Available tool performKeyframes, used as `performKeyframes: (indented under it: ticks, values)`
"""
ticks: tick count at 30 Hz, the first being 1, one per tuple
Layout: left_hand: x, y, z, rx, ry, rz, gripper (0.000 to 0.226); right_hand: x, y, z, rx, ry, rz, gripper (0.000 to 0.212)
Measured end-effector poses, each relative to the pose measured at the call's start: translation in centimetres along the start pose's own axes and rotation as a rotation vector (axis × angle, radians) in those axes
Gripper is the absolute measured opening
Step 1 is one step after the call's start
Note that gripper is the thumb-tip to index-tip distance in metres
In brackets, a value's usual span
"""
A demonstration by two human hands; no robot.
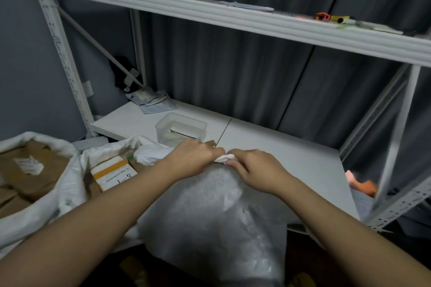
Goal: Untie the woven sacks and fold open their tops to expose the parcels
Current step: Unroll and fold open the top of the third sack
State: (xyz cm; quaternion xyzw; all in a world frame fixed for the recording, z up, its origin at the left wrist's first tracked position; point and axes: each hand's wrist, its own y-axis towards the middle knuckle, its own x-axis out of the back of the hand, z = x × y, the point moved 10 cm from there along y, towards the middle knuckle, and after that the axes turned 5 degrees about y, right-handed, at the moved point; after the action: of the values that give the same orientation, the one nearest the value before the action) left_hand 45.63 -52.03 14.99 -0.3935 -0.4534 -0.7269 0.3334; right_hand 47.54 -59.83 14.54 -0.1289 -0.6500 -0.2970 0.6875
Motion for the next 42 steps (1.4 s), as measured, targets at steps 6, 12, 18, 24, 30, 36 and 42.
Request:
performKeyframes:
  ticks: [6,12,18,24,30,36,42]
  values:
    - [-4.3,-1.9,0.6,0.058,-0.281,0.427,0.022,-0.6,-2.7,0.7,0.178,-0.26,-0.185,0.04]
    - [-2.1,-3.8,-0.8,-0.09,-0.045,-0.056,0.01,-3.2,-2.9,-0.1,-0.151,0.206,-0.014,0.028]
    - [-7.5,-14.9,7.1,1.182,-0.786,0.047,0.091,-4.0,-5.7,-4.4,-0.316,0.262,-0.189,0.02]
    - [-14.6,-15.7,3.8,1.64,-1.708,-0.076,0.081,-3.7,-7.1,-3.0,-0.267,0.289,-0.298,0.032]
    - [-12.8,-11.3,8.1,1.574,-1.974,-0.455,0.05,-2.3,-8.9,-0.6,0.001,0.038,-0.251,0.05]
    - [-13.1,-11.4,6.3,1.549,-1.976,-0.414,0.048,-0.3,-6.7,0.5,-0.18,0.089,0.023,0.041]
    - [-12.3,-12.0,5.2,1.557,-1.929,-0.384,0.042,-5.8,-2.1,4.1,-0.419,0.487,-0.241,0.025]
